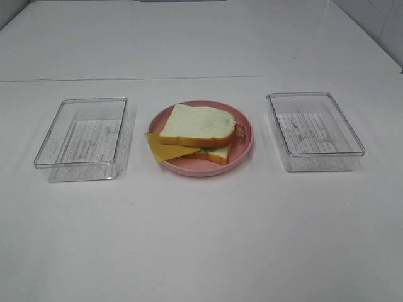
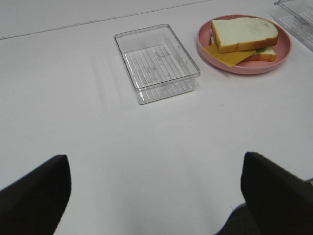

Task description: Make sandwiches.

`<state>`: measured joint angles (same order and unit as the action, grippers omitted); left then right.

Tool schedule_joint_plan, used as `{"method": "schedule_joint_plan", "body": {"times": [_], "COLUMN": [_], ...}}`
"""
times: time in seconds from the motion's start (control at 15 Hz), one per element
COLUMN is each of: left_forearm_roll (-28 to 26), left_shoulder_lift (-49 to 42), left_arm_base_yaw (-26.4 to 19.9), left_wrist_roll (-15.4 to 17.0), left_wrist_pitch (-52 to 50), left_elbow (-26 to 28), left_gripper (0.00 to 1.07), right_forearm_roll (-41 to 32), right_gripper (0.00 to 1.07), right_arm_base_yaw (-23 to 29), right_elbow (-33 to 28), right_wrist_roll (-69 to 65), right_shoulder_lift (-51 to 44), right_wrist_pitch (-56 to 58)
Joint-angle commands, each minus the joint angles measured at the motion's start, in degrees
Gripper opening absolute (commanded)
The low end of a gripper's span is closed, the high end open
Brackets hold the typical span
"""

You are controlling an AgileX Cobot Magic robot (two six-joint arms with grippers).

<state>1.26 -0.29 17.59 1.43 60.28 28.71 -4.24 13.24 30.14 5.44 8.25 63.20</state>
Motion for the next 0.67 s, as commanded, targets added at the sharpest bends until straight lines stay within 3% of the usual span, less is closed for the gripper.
{"method": "schedule_joint_plan", "body": {"times": [0.07, 0.67], "left_forearm_roll": [-0.6, -0.5], "left_shoulder_lift": [-0.5, -0.5], "left_arm_base_yaw": [-0.2, -0.2], "left_wrist_roll": [-0.5, -0.3], "left_wrist_pitch": [-0.4, -0.4], "left_elbow": [-0.2, -0.2], "left_gripper": [0.89, 0.89], "right_forearm_roll": [0.0, 0.0], "right_gripper": [0.71, 0.71], "right_arm_base_yaw": [-0.2, -0.2], "right_elbow": [-1.3, -1.3], "right_wrist_roll": [0.9, 0.7], "right_shoulder_lift": [-4.7, -5.1], "right_wrist_pitch": [-2.3, -2.3]}}
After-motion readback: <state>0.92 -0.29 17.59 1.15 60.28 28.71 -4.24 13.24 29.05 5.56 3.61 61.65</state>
